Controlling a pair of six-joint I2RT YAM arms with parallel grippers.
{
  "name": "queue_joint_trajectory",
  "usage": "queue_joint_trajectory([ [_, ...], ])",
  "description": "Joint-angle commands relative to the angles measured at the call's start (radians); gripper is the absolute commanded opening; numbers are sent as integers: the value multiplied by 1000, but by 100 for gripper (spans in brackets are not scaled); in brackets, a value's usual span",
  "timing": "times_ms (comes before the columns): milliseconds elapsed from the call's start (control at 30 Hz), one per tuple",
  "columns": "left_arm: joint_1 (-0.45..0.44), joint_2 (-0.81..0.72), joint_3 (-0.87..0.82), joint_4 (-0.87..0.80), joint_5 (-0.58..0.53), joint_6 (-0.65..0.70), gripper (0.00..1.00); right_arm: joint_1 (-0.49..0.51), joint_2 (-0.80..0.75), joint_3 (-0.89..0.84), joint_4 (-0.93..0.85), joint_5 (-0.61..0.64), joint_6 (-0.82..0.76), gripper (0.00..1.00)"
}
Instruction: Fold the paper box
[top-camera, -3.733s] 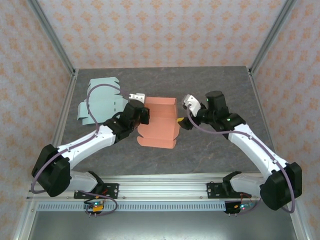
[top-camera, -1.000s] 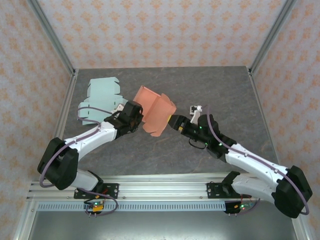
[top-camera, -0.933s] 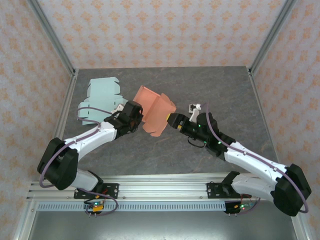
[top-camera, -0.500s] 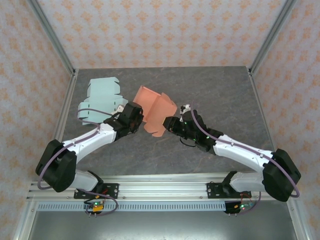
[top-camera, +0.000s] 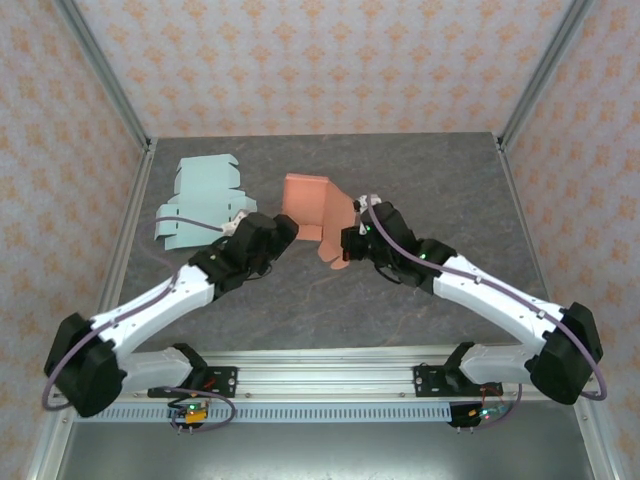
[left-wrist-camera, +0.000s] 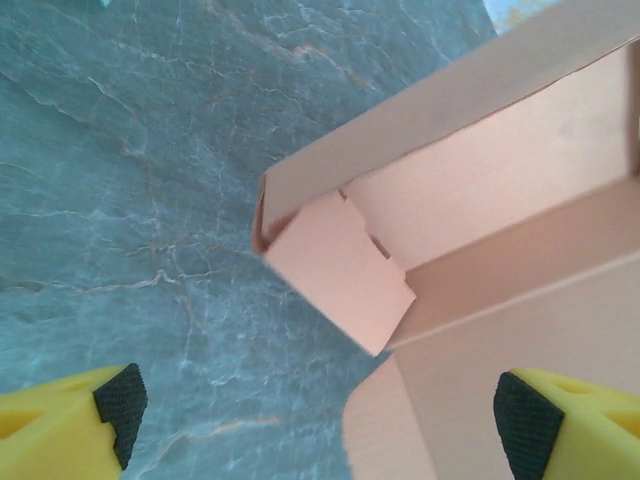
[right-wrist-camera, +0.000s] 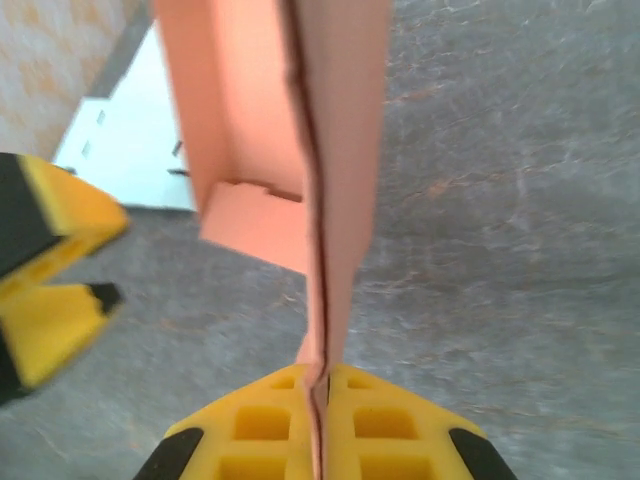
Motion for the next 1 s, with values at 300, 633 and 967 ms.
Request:
queue_joint_trajectory([
  [300,60,-241,-8,-166,-199,418,100,-96,116,415,-664,-30,-774,0],
  [633,192,-128,-50,134,391,688,100,-98,161,468,-790,-37,-1175,1],
  [967,191,-160,-183,416,772,645,100,-283,-69,167,-523,-345,-1395,0],
])
